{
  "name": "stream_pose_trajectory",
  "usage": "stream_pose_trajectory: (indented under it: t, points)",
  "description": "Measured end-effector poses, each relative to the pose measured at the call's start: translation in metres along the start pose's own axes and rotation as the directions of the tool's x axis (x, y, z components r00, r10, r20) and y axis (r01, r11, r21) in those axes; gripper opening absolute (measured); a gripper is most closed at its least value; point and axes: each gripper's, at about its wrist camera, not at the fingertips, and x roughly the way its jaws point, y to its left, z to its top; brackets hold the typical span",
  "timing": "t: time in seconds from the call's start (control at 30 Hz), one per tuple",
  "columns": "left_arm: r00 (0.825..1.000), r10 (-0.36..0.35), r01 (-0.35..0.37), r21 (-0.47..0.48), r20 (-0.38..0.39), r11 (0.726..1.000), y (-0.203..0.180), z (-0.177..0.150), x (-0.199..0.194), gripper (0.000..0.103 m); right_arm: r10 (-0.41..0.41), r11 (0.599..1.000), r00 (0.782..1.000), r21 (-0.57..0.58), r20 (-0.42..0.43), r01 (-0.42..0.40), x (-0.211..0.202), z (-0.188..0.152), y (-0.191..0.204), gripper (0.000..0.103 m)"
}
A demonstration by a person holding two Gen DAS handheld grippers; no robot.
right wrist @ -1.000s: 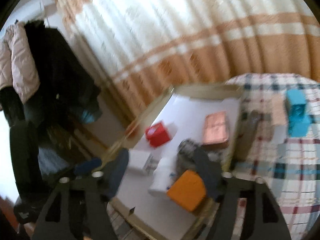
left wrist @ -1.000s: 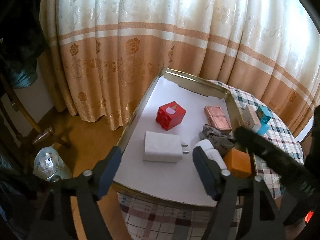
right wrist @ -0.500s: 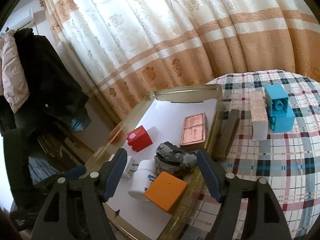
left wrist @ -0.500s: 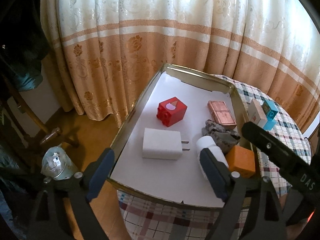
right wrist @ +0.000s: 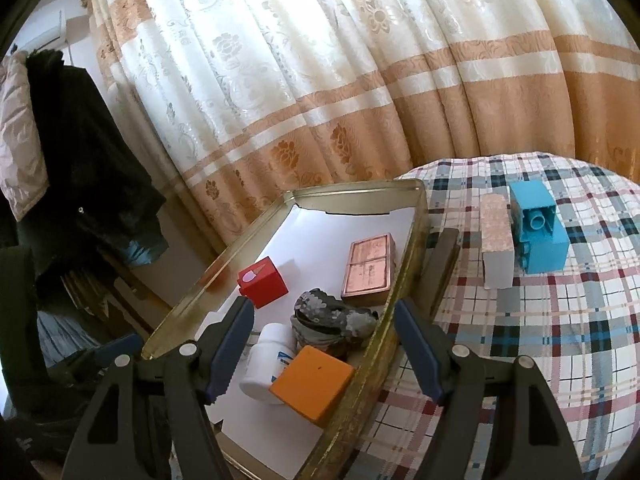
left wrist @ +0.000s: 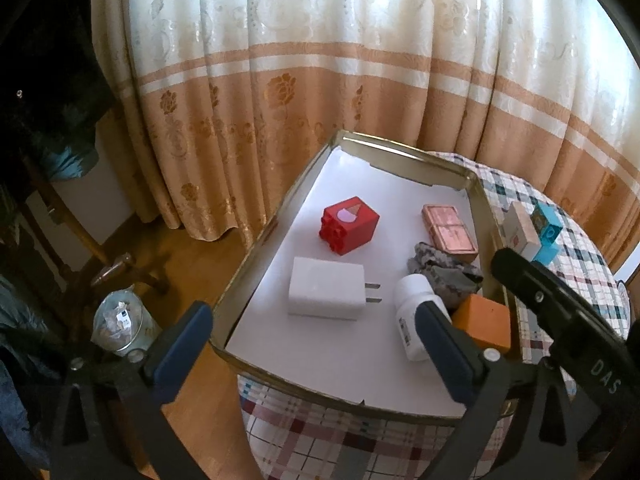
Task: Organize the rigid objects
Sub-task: 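Withdraw both grippers from the tray toward the teal block and pink box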
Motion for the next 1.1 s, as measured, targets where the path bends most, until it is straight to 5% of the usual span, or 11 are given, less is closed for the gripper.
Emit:
stream_pose_trajectory:
  t: [0.57, 1.1]
  points:
    - [0.998, -0.005, 0.002, 0.035, 0.068, 0.999, -0.019, -0.005, -0.009, 0.102, -0.06, 0.998, 0.998, 0.021, 0.02, 0.06, -0.007, 0.001, -0.01, 0.08]
    - [0.99, -0.086, 0.074, 0.106, 0.112, 0.992, -0.065, -0.005, -0.016, 0.102, -0.21, 0.973, 0.976, 0.105, 0.049, 0.204, -0.033, 0.007, -0.057, 0.08]
